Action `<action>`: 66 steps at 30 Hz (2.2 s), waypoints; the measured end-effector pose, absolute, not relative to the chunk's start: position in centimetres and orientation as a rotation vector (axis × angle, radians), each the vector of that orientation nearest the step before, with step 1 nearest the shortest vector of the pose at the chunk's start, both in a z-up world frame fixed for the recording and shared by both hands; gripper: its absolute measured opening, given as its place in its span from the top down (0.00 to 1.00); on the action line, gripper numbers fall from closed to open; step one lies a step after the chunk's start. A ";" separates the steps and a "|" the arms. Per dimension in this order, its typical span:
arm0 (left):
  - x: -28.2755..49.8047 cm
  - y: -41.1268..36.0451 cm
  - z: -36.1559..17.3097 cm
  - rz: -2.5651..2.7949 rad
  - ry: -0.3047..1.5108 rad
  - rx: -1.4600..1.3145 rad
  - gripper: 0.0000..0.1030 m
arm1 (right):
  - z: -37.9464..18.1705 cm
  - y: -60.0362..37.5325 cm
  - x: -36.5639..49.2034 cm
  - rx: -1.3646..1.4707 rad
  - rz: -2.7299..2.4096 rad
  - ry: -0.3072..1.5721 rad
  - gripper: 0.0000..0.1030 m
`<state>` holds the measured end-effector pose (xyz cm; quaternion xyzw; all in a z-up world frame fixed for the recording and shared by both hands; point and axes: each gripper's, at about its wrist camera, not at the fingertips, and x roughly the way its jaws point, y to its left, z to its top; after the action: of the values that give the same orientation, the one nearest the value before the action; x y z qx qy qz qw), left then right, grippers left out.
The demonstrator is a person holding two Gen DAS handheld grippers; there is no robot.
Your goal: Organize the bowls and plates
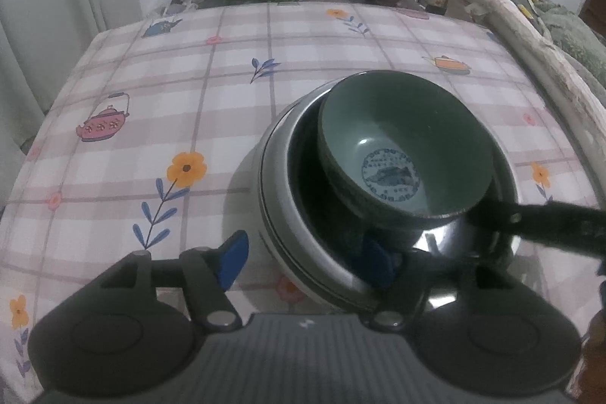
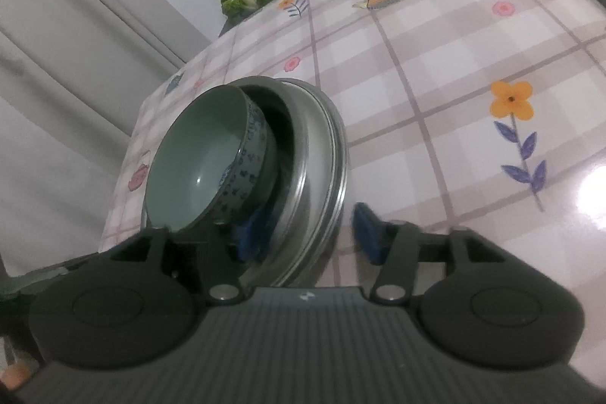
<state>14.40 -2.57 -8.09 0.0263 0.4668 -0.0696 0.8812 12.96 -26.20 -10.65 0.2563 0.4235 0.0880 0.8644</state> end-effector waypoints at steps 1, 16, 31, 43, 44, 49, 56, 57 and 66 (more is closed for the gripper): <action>14.1 -2.5 -7.9 -0.148 0.964 0.063 0.30 | -10.4 -26.4 12.7 0.526 0.182 0.875 0.36; 8.5 -0.1 -2.9 -0.088 0.762 0.084 0.02 | -5.0 -27.1 6.8 0.302 0.126 0.722 0.17; 4.2 0.1 -2.7 -0.056 0.722 0.077 0.00 | -2.2 -23.3 2.1 0.045 0.095 0.671 0.01; 5.2 1.5 -4.4 0.026 0.896 -0.004 0.00 | -3.3 -21.6 2.3 0.002 0.052 0.758 0.01; 5.2 1.5 -4.5 0.022 0.902 -0.003 0.00 | -3.4 -21.4 2.4 0.002 0.054 0.767 0.01; 5.1 1.5 -4.4 0.032 0.912 -0.001 0.00 | -3.7 -20.7 3.1 -0.007 0.055 0.800 0.01; 5.1 1.4 -4.2 0.027 0.914 0.002 0.00 | -3.4 -20.2 3.4 0.006 0.078 0.820 0.01; 5.1 1.4 -4.1 0.026 0.914 0.003 0.00 | -3.4 -20.2 3.4 0.011 0.085 0.821 0.01; 5.3 1.2 -3.6 0.014 0.924 -0.005 0.00 | -3.1 -19.9 3.3 0.000 0.084 0.832 0.01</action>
<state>5.33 1.23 -3.60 -0.0022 0.4458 0.0069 0.8951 3.27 -19.90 -3.13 -0.0002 0.4042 0.0410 0.9138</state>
